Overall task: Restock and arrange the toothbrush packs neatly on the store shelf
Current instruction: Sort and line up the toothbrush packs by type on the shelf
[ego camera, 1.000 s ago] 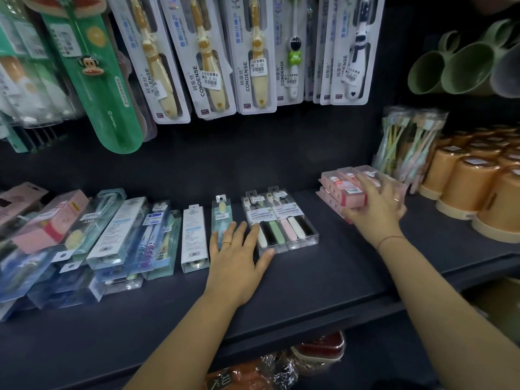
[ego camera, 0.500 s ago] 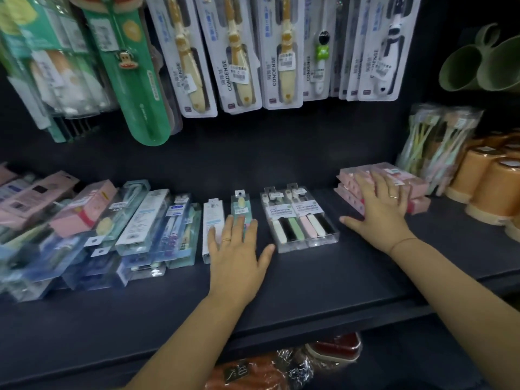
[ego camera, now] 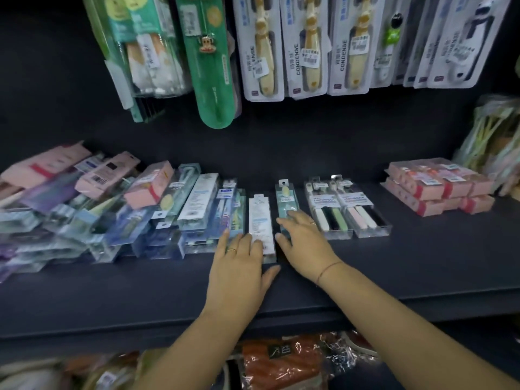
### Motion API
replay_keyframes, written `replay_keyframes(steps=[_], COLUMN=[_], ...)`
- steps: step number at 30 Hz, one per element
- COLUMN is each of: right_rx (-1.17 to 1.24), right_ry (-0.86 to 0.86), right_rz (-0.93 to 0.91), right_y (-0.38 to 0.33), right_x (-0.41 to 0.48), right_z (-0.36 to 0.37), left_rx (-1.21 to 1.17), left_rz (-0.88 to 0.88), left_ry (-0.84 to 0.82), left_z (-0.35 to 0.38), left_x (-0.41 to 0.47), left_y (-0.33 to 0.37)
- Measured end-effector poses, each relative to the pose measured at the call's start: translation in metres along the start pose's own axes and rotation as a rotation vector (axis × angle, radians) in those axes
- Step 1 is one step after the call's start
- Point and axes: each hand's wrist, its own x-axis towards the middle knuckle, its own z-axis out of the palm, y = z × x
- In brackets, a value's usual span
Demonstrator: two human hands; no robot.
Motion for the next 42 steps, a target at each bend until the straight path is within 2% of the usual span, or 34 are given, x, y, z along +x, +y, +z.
replay_keyframes(steps=[2,7,10,13,16,20,24,26,29,34,36,39,42], right_rx=[-0.004,-0.029,-0.052,-0.031,0.008,0.040,0.051,0.056,0.030,-0.075,-0.146,-0.221,-0.235], right_ry=[0.025,0.086,0.069,0.071,0.072,0.049,0.061,0.048,-0.024,0.005,0.002,-0.002,-0.011], right_rz=[-0.029,-0.043,-0.024,-0.018,-0.011,0.001,0.031,0.022,-0.034,-0.042,-0.037,-0.034,-0.028], right_y=[0.001,0.003,0.006,0.007,0.008,0.009,0.008,0.008,0.008,0.006,0.003,-0.001,0.001], right_x=[-0.008,-0.027,-0.034,-0.036,-0.035,-0.033,-0.031,-0.030,-0.030,-0.023,-0.021,-0.013,0.000], right_z=[-0.003,-0.016,-0.022,-0.024,-0.025,-0.021,-0.015,-0.014,-0.011,-0.007,-0.004,-0.002,-0.004], left_rx=[-0.090,-0.282,-0.627,-1.073,-1.290,-1.260,-0.763,-0.671,-0.601,-0.676,-0.675,-0.608,-0.398], left_rz=[-0.032,-0.218,-0.406,-0.656,-0.768,-0.790,-0.537,-0.397,-0.237,-0.202,-0.221,-0.230,-0.204], left_ry=[0.101,0.073,0.173,0.099,0.054,-0.004,0.037,0.025,-0.108,-0.210,-0.138,0.134,0.412], left_z=[0.003,-0.007,-0.012,-0.017,-0.018,-0.017,-0.012,-0.010,-0.005,-0.003,-0.005,-0.015,-0.018], left_x=[-0.007,0.000,0.001,0.008,0.015,0.016,0.009,0.007,0.006,0.008,0.007,0.005,0.004], left_y=[0.004,0.009,0.007,0.001,-0.007,-0.011,-0.007,0.000,0.005,0.002,0.003,-0.006,-0.028])
